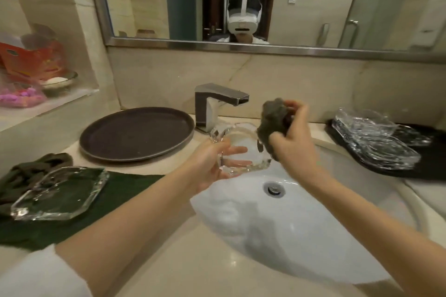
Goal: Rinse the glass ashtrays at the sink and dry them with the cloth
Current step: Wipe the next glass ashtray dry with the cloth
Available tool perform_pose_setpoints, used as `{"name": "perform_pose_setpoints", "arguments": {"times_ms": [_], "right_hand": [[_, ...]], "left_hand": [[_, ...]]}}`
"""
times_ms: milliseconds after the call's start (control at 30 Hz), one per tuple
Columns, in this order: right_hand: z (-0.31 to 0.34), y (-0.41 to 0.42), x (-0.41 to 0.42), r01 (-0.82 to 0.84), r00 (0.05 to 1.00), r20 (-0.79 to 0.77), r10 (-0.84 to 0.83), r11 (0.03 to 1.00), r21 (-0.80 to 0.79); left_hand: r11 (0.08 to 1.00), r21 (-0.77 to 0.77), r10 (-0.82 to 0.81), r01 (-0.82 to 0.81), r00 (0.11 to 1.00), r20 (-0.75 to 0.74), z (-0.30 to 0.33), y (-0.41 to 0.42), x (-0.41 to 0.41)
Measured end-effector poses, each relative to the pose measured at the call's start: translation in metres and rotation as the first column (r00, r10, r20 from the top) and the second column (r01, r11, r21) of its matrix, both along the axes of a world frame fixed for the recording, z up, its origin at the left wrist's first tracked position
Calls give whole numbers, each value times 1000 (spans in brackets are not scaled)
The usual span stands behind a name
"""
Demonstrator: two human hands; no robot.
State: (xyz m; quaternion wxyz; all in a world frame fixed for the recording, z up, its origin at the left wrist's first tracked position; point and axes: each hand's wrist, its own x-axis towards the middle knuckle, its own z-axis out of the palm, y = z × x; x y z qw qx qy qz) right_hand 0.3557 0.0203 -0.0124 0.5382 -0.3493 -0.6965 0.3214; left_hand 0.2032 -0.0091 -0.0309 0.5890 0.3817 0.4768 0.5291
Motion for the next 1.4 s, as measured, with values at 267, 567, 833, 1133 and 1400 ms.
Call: {"name": "perform_pose_setpoints", "arguments": {"times_ms": [267, 567, 833, 1133, 1400], "right_hand": [[-37, -3, 4, -125, 705, 696, -137, 942, 312], [-44, 5, 12, -272, 448, 871, -201, 897, 347], [-65, 2, -4, -119, 709, 668, -225, 896, 428], [-53, -7, 1, -279, 505, 857, -104, 920, 276], [-58, 7, 14, -167, 410, 759, -506, 777, 607]], "left_hand": [[996, 54, 84, -74, 971, -223, -31, 11, 22], [991, 110, 111, -79, 939, -325, -40, 13, 19], [978, 195, 135, -73, 936, -326, -45, 18, 20], [948, 227, 282, -221, 916, -285, -46, 19, 14], [964, 222, 224, -147, 899, -378, -51, 22, 15]]}}
